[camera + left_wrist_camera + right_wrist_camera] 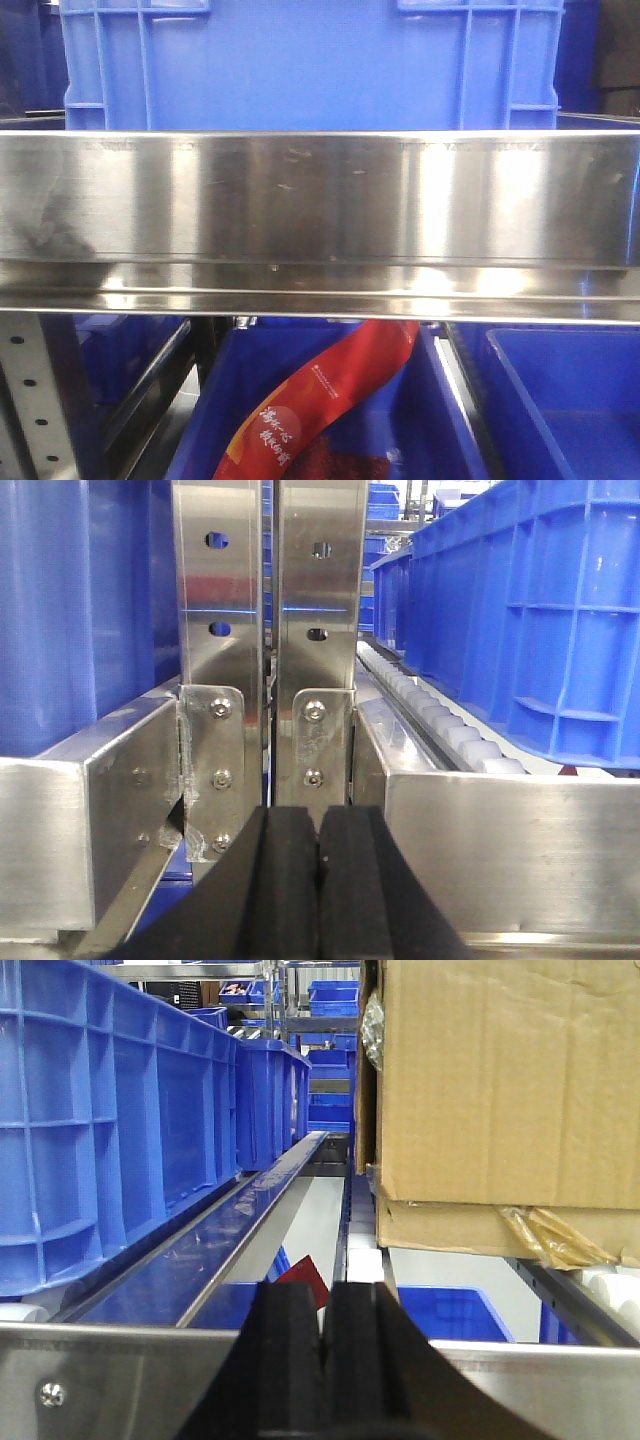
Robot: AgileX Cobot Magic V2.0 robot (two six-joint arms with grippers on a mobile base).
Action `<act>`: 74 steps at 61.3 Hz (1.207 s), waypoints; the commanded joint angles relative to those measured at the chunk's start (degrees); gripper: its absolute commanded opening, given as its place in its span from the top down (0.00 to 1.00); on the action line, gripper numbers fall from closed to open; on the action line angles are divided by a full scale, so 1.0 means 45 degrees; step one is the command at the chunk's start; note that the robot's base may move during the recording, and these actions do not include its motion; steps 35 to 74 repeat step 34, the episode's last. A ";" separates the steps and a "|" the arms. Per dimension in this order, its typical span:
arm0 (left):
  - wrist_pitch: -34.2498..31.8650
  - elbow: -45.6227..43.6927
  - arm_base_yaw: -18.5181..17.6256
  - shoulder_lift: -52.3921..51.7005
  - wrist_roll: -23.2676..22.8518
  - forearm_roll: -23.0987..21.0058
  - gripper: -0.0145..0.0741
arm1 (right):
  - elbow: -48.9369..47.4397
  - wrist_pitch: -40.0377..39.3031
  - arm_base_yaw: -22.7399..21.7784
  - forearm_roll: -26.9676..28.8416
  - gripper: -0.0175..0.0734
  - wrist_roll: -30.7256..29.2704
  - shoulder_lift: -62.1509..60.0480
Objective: Grab block from conveyor and place in blue bin
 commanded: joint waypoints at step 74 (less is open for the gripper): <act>-0.0345 -0.0013 0.0032 -0.0072 -0.0095 0.0036 0.96 | 0.0000 -0.0304 -0.0046 0.0010 0.99 -0.0088 -0.0049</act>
